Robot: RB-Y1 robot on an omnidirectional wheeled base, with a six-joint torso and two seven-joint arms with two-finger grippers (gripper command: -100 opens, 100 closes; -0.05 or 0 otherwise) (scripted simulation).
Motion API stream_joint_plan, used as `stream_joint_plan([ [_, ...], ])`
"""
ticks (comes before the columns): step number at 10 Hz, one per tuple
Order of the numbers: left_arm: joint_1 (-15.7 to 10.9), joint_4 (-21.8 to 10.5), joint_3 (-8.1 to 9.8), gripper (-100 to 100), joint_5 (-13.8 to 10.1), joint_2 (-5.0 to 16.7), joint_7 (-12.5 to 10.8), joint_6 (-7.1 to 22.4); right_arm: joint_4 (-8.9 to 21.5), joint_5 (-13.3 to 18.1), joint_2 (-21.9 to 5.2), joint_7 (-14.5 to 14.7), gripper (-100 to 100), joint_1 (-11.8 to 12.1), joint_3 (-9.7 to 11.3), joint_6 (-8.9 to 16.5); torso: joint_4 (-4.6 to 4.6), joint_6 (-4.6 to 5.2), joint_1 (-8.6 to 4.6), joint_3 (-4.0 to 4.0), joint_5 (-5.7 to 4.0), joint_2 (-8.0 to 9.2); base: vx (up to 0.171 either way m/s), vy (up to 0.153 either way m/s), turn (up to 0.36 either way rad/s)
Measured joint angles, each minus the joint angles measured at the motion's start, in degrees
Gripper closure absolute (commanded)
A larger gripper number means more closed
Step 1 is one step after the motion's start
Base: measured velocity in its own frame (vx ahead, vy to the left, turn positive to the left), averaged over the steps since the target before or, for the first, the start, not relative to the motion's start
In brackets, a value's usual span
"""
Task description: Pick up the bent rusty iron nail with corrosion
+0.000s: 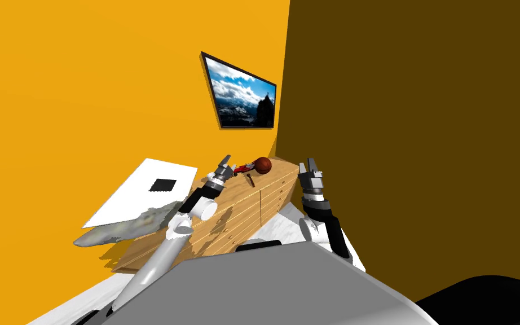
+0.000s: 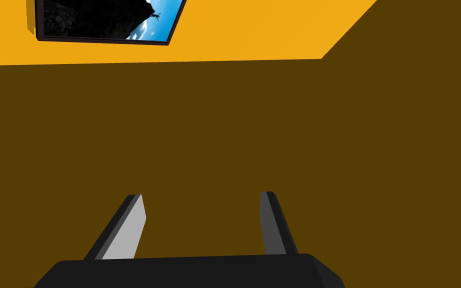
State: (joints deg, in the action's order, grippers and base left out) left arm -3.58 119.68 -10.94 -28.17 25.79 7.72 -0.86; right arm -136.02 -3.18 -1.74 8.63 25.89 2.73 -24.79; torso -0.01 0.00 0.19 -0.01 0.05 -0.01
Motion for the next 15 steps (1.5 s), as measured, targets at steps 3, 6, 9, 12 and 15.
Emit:
stream_joint_plan([
  [3,-3.5,-2.1,-1.65,-100,-3.5,2.1,1.5,4.4,0.0,0.0,0.0,0.0,0,0.0,0.0,0.0,0.00,-0.03,-0.05,0.01,0.00,0.01,-0.020,0.042,-0.101],
  [6,-7.8,-5.6,-4.13,-100,-7.6,4.9,3.3,8.6,0.0,0.0,0.0,0.0,0,0.0,0.0,0.0,-0.01,-0.01,-0.09,-0.01,-0.01,-0.02,-0.014,0.030,-0.092],
  [9,-11.5,-8.2,-5.83,-100,-11.2,7.4,4.7,13.1,0.0,0.0,0.0,0.0,0,0.0,0.0,0.0,-0.01,-0.05,-0.09,-0.01,-0.01,-0.03,-0.015,0.031,-0.109],
  [12,-15.7,-12.2,-8.51,-100,-15.0,9.8,6.5,17.6,0.0,0.0,0.0,0.0,0,0.0,0.0,0.0,-0.01,-0.01,-0.11,-0.02,-0.02,-0.04,-0.010,0.023,-0.091],
  [15,-18.8,-15.1,-10.44,-100,-17.9,11.8,7.9,22.1,0.0,0.0,0.0,0.0,0,0.0,0.0,0.0,-0.01,-0.05,-0.13,-0.01,-0.02,-0.03,-0.010,0.014,-0.093],
])
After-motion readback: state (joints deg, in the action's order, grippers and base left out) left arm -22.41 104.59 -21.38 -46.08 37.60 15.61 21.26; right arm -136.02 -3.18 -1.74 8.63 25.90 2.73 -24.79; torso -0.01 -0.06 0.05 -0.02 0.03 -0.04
